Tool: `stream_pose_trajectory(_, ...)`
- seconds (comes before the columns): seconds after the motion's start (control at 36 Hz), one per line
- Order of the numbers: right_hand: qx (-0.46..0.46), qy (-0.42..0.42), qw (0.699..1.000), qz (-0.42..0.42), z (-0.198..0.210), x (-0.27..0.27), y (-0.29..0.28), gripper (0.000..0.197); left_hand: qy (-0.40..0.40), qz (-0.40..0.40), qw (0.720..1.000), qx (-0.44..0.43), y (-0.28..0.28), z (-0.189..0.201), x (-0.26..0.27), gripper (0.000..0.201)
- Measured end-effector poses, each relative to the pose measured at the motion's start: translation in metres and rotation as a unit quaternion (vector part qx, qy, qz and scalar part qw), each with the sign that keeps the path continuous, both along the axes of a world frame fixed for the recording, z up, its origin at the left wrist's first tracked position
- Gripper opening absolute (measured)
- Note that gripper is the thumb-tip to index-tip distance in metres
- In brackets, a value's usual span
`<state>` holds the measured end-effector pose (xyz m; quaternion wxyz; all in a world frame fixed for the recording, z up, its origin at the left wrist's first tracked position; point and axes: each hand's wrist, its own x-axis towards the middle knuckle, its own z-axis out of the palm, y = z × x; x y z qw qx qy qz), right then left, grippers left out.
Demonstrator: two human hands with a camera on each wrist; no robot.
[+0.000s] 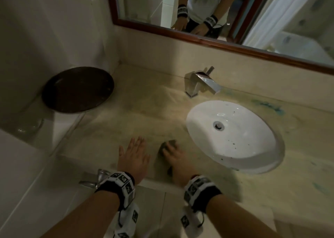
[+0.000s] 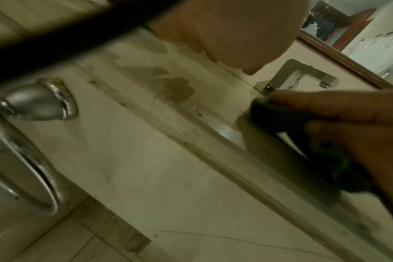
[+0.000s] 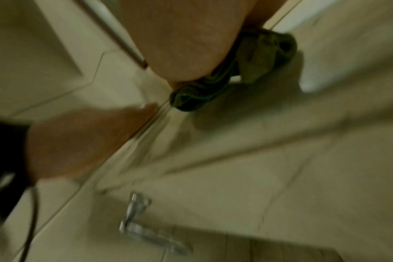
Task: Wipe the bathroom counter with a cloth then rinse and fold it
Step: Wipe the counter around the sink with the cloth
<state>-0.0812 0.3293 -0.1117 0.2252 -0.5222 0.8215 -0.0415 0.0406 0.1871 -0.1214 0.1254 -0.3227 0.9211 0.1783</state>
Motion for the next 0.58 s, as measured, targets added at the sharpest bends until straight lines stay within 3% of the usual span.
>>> stream_pose_trajectory(0.06,0.035,-0.008,0.998,0.053,-0.015,0.022,-0.001,0.075,0.008,0.022,1.0,-0.007,-0.003,0.0,0.003,0.058)
stream_pose_trajectory(0.14,0.029,0.009,0.998,0.05,-0.026,0.032,0.005,0.075,0.016,0.042,0.999,-0.008,-0.007,-0.001,0.008,0.058)
stream_pose_trajectory(0.36,0.026,0.023,0.999,0.019,-0.023,-0.017,0.031,0.071,0.011,0.03,0.999,-0.003,-0.001,-0.004,0.006,0.06)
stream_pose_trajectory(0.47,0.027,0.036,0.999,-0.02,-0.02,-0.05,0.053,0.071,-0.004,0.008,1.0,-0.003,0.006,-0.011,0.002,0.089)
stream_pose_trajectory(0.58,0.063,0.043,0.995,-0.07,-0.017,-0.077,0.076,0.074,-0.013,0.003,1.0,-0.003,0.012,-0.012,0.0,0.094)
